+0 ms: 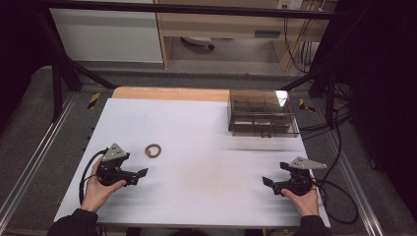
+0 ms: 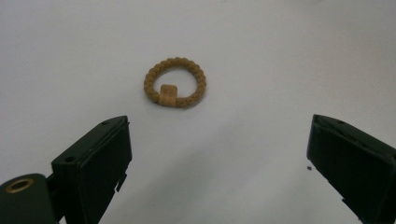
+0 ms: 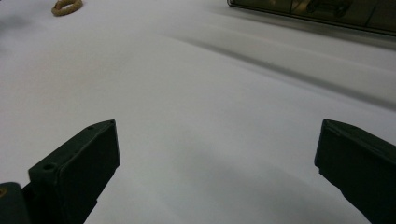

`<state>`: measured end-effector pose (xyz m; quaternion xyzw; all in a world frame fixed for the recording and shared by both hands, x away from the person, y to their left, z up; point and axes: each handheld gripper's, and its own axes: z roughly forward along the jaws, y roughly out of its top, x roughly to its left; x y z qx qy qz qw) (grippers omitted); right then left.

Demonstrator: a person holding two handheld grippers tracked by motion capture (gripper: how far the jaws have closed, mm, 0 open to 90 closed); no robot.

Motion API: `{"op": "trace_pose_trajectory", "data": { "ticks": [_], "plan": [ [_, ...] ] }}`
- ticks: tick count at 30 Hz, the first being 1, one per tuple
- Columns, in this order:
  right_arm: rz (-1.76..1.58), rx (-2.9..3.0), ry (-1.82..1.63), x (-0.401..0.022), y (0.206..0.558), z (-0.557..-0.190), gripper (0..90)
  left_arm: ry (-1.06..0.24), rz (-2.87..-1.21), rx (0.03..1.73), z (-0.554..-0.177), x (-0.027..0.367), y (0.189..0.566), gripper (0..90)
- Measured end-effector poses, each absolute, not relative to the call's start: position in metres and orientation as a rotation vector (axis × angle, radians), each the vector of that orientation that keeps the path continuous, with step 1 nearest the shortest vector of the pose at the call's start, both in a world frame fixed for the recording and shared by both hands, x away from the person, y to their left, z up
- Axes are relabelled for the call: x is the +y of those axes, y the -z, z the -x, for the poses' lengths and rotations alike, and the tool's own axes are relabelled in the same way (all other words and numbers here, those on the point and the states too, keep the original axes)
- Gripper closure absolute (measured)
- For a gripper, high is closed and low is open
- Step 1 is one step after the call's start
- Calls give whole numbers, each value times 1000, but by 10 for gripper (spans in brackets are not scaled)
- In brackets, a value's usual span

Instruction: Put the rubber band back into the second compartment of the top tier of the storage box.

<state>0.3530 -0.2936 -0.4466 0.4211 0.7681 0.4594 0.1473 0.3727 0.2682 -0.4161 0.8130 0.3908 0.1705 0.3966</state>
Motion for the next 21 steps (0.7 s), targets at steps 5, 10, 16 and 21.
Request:
{"op": "trace_pose_trajectory", "data": {
  "ticks": [5,10,16,21],
  "plan": [
    [-1212,2211,-1321,-294,446,-353,7,-429,-2064,991,-379,261,414,59],
    [-1207,2216,-1321,-293,447,-353,7,-427,-2076,991,-386,253,411,59],
    [-1210,2217,-1318,-293,447,-353,7,-428,-2086,994,-393,247,410,60],
    [-1209,2218,-1316,-293,447,-353,7,-425,-2081,1011,-403,241,409,68]
  ]
}}
